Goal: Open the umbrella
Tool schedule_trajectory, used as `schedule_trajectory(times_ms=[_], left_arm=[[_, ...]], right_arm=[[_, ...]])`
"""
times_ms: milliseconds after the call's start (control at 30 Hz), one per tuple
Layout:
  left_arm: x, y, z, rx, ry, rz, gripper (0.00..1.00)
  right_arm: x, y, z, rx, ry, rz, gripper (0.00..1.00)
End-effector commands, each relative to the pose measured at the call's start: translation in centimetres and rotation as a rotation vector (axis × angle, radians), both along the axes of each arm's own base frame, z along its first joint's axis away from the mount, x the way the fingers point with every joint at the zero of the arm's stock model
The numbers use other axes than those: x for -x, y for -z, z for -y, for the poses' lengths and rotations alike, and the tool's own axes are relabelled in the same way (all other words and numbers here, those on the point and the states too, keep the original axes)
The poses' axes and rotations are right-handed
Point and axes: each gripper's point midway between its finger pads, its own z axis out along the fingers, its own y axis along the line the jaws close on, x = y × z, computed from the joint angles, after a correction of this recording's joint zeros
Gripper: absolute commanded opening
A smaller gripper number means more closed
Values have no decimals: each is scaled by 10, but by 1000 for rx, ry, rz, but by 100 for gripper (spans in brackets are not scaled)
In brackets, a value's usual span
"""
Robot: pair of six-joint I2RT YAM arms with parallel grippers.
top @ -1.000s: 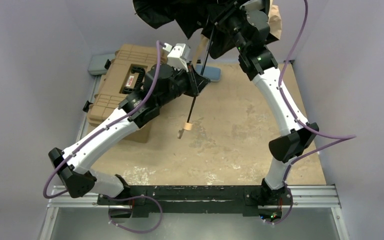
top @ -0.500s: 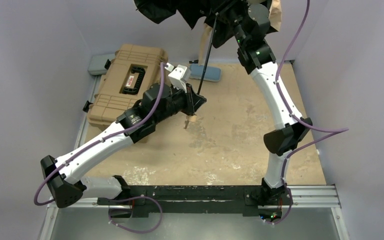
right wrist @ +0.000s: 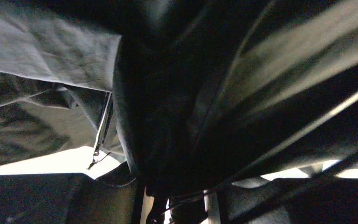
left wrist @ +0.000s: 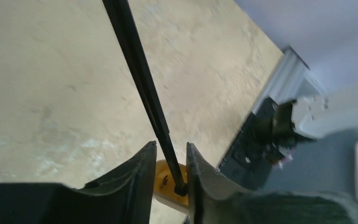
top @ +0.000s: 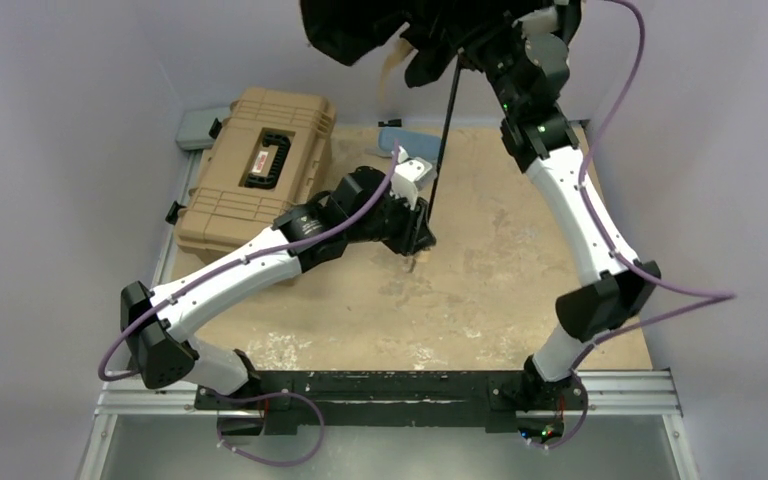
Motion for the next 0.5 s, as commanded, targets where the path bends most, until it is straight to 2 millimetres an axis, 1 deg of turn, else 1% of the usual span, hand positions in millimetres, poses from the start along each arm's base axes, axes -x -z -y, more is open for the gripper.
schedule_trajectory(times_ms=[0,67,100,200,300,400,467], left_arm=[[169,89,-70,-438,490,-552,41],[166,78,-60,-396,497,-525,55],[165,73,-56,-374,504,-517,59],[160,59,-41,-310,512,-491,66],[158,46,-25,-251,530,-487,69],[155,41,-12,-223,539,-499,68],[154,38,-5,-196,538,-503,68]], right_arm=[[105,-134,101,-306,191,411,0],[110,-125,99,-306,184,372,0],[113,-122,98,-301,184,358,0],[119,-118,98,-311,188,323,0],[121,-114,102,-327,200,289,0],[121,-111,107,-349,219,270,0],[120,-111,105,-358,210,263,0]])
